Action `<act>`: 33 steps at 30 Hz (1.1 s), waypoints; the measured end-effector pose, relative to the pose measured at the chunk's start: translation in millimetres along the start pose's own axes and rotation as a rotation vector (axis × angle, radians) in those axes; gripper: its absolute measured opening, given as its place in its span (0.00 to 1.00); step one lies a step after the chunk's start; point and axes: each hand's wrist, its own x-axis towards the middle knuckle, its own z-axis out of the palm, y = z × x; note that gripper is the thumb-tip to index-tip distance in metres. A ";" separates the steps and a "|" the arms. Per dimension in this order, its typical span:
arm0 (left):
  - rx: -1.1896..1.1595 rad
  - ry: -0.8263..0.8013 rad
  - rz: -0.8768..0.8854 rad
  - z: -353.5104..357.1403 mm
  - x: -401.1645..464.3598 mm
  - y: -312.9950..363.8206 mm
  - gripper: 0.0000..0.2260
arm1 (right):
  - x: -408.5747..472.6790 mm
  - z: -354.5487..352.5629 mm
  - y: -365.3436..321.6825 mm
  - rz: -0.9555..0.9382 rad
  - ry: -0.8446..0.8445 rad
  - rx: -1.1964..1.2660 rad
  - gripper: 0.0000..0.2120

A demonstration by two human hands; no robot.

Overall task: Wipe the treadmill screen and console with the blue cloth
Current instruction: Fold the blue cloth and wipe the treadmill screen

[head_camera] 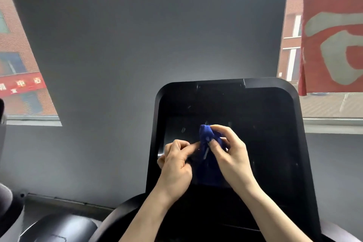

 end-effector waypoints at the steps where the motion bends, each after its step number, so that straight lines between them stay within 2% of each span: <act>1: 0.015 0.003 0.004 0.1 5.2 -8.9 0.31 | 3.3 2.8 4.8 -0.006 0.022 -0.022 0.15; 6: 0.079 0.127 0.028 -9.8 31.7 -65.1 0.23 | 34.9 7.4 24.7 -0.012 0.173 -0.130 0.15; 10: 0.154 0.181 0.016 -10.7 60.8 -128.2 0.21 | 84.1 10.9 39.3 -0.197 0.228 -0.446 0.14; 13: 0.192 0.174 0.052 -3.3 85.0 -162.3 0.23 | 121.5 19.6 57.2 -0.370 0.155 -0.670 0.13; 18: 0.234 0.190 0.138 15.8 117.7 -195.6 0.26 | 163.0 31.0 85.9 -0.562 -0.038 -0.894 0.09; 22: 0.172 0.209 0.190 31.1 121.9 -209.2 0.28 | 173.5 32.5 104.6 -0.741 -0.057 -1.112 0.10; 26: 0.121 0.250 0.222 38.5 122.8 -217.8 0.27 | 170.6 22.2 116.8 -0.794 -0.082 -1.154 0.13; 30: 0.123 0.255 0.260 40.9 120.8 -222.6 0.28 | 167.4 26.9 122.3 -0.727 -0.148 -1.134 0.19; 33: 0.112 0.256 0.265 40.2 121.9 -221.7 0.28 | 176.2 41.3 122.5 -0.716 -0.064 -1.015 0.10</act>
